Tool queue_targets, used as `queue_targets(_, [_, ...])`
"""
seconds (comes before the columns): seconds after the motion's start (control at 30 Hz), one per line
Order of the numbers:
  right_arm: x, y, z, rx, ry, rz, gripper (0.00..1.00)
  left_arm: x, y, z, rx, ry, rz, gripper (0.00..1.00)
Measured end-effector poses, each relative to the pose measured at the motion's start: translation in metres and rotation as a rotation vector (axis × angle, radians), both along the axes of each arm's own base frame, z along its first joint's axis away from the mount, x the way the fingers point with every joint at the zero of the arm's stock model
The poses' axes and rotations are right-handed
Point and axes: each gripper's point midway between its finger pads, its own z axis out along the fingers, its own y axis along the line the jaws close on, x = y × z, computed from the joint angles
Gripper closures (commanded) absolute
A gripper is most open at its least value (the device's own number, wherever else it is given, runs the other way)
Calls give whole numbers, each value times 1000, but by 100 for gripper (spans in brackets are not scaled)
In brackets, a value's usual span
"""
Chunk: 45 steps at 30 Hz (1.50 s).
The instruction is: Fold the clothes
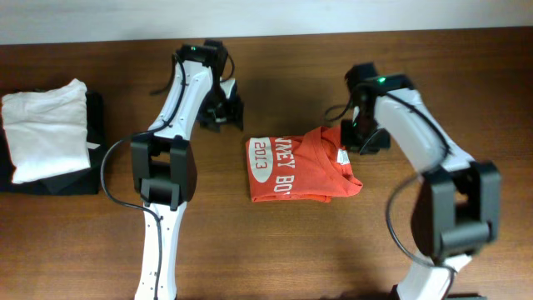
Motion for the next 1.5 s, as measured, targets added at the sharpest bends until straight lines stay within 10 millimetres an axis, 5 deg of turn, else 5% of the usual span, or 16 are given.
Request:
queue_targets(0.1, [-9,9,38,73,-48,4,66,27,-17,18,-71,-139,-73,38])
queue_targets(0.2, [-22,25,39,168,2,28,66,28,-30,20,-96,-168,-137,38])
queue_targets(0.33, [-43,41,16,245,85,48,67,19,-51,16,-113,-168,-226,38])
queue_targets(0.47, [-62,54,-17,287,141,77,66,-2,-65,-11,-104,-81,-278,38])
queue_targets(0.67, [-86,61,-65,312,171,96,67,-26,-57,-25,-60,37,-289,38])
queue_targets(0.83, [-84,54,-83,273,128,99,62,-58,-42,-27,-17,191,-283,43])
queue_targets(0.97, [-56,38,-87,159,9,108,60,-81,-34,-31,6,297,-280,48])
queue_targets(1.17, [1,9,-73,45,-192,72,55,-99,-29,-34,4,368,-269,51])
queue_targets(1.33, [21,1,-24,12,-195,96,56,-98,-28,-32,-8,368,-259,49])
queue_targets(1.43, [9,-3,1,-1,-122,93,55,-81,-27,-29,-22,304,-246,18])
queue_targets(1.5, [3,-7,7,-4,-91,82,55,-56,-29,-25,-58,201,-239,7])
